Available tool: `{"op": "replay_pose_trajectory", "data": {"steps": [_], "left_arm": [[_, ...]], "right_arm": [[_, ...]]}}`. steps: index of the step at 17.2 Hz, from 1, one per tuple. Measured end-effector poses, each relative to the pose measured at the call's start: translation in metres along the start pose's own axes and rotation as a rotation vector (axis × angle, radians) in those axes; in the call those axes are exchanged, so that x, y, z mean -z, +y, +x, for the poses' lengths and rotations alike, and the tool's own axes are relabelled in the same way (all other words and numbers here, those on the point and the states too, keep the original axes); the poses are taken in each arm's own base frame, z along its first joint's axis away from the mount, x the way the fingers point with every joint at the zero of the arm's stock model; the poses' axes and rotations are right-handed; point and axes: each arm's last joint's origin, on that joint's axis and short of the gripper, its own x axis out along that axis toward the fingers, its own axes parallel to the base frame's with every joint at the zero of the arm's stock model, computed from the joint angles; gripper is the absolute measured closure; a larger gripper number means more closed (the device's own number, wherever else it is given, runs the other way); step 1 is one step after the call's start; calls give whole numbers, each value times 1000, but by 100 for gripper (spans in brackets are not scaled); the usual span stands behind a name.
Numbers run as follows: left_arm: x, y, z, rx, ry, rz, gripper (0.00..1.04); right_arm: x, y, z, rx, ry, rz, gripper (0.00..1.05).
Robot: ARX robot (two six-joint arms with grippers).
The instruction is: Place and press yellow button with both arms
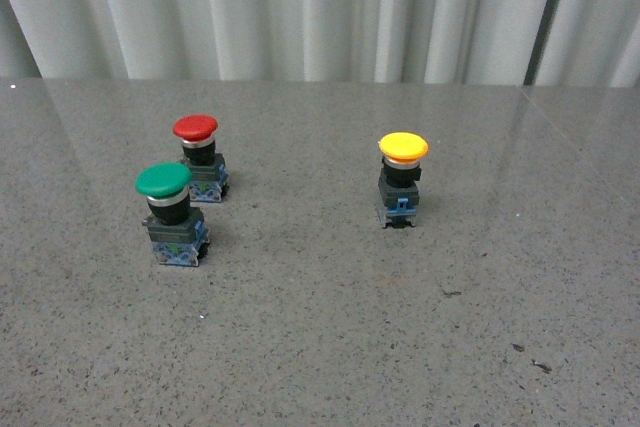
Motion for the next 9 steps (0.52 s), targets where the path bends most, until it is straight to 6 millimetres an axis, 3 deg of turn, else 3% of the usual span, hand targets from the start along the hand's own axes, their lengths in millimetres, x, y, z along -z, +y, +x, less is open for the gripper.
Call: {"op": "replay_pose_trajectory", "data": {"steps": [3, 4, 7, 9], "left_arm": [[0, 0, 0, 0, 0, 0, 12], [0, 0, 0, 0, 0, 1, 5], [0, 0, 0, 0, 0, 1, 7], [0, 0, 0, 0, 0, 1, 7]], "right_arm": [[0, 0, 0, 0, 0, 0, 7], [0, 0, 0, 0, 0, 0, 7], [0, 0, 0, 0, 0, 0, 7], [-1, -3, 3, -105, 12, 42, 7]]}}
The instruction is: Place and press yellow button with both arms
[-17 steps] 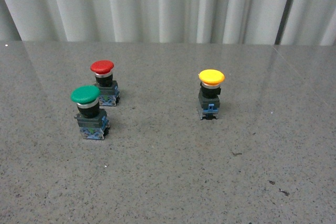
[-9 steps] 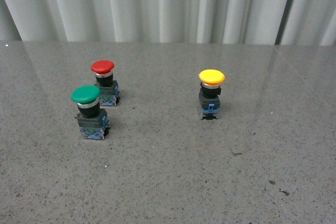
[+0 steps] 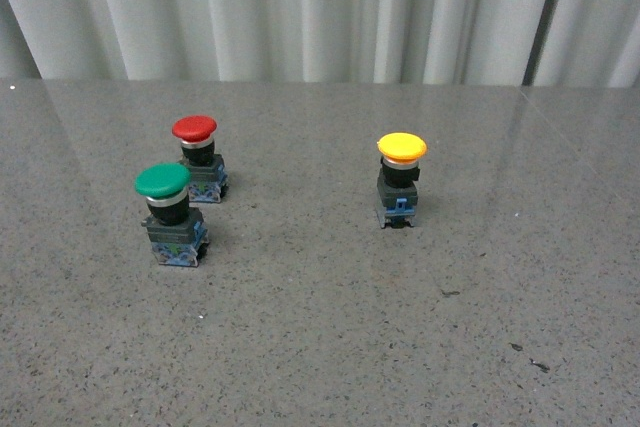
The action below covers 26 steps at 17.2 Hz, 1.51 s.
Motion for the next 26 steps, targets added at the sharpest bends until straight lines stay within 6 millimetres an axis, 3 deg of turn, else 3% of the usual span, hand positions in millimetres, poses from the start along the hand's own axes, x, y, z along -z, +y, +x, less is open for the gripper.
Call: {"op": "replay_pose_trajectory", "data": {"steps": [2, 4, 7, 10, 13, 17, 18, 20, 26], "left_arm": [[0, 0, 0, 0, 0, 0, 7], [0, 0, 0, 0, 0, 0, 7], [0, 0, 0, 0, 0, 0, 7], [0, 0, 0, 0, 0, 0, 7], [0, 0, 0, -1, 0, 0, 7], [0, 0, 0, -1, 0, 0, 7], [0, 0, 0, 0, 0, 0, 7], [0, 0, 0, 0, 0, 0, 7], [0, 0, 0, 0, 0, 0, 7]], "right_arm": [[-23, 3, 14, -128, -45, 7, 7], [-56, 11, 41, -192, -127, -16, 7], [-75, 36, 113, -274, -70, -18, 7], [-71, 71, 179, -354, 71, -25, 7], [-67, 84, 196, -379, 105, -40, 7], [-53, 125, 225, -438, 192, -92, 7], [-42, 136, 230, -454, 250, -124, 14], [-40, 141, 234, -455, 270, -149, 36], [-28, 145, 248, -432, 383, -172, 96]]}}
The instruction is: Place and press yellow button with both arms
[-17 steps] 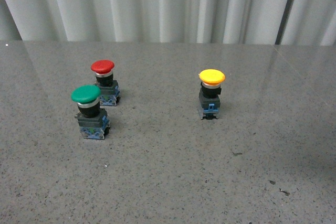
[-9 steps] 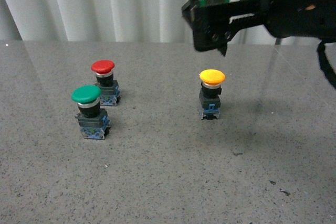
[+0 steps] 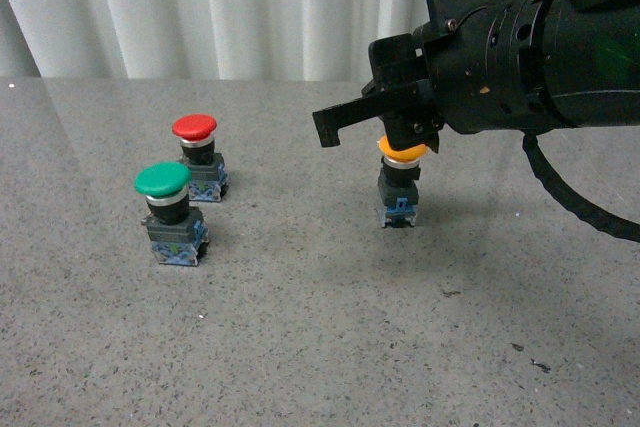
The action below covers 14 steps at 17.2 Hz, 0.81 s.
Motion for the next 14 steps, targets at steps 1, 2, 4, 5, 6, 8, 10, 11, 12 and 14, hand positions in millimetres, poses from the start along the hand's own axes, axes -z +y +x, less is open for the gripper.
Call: {"op": "replay_pose_trajectory", "data": {"steps": [1, 2, 4, 5, 6, 8, 10, 11, 12, 14], "left_arm": [[0, 0, 0, 0, 0, 0, 7], [0, 0, 0, 0, 0, 0, 7], [0, 0, 0, 0, 0, 0, 7], [0, 0, 0, 0, 0, 0, 7], [0, 0, 0, 0, 0, 0, 7], [0, 0, 0, 0, 0, 0, 7], [0, 0, 0, 0, 0, 0, 7], [0, 0, 0, 0, 0, 0, 7], [0, 0, 0, 0, 0, 0, 7], [0, 0, 0, 0, 0, 0, 7]], "right_arm": [[1, -1, 3, 2, 23, 5, 103], [3, -3, 5, 6, 41, 10, 103], [8, -8, 6, 8, 81, 23, 103], [10, -10, 6, 13, 93, 28, 103], [10, -11, 6, 16, 95, 29, 103], [12, -12, 7, 17, 94, 30, 103], [15, -12, 9, 14, 105, 33, 103], [15, -12, 10, 14, 106, 34, 103], [15, -14, 10, 18, 109, 36, 103], [17, -16, 11, 14, 112, 40, 103]]}}
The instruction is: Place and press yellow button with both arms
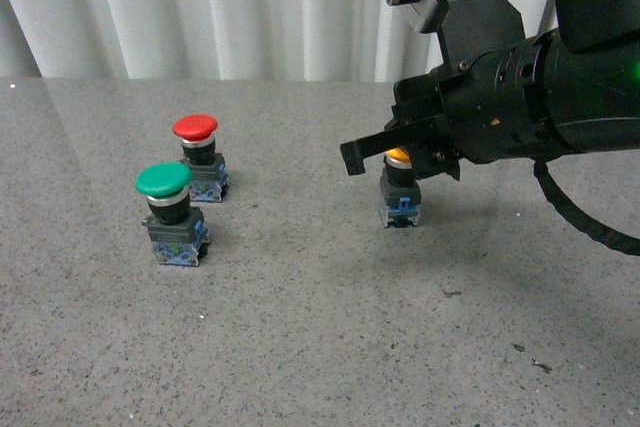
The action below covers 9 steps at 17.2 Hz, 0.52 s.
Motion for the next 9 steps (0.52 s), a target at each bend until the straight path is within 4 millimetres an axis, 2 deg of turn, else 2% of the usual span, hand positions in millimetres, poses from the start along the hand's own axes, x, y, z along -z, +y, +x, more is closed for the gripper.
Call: {"op": "replay_pose_trajectory", "data": {"steps": [9], "left_arm": [[0, 0, 0, 0, 0, 0, 7]], "right_arm": [[10, -7, 1, 4, 30, 44, 103]]}}
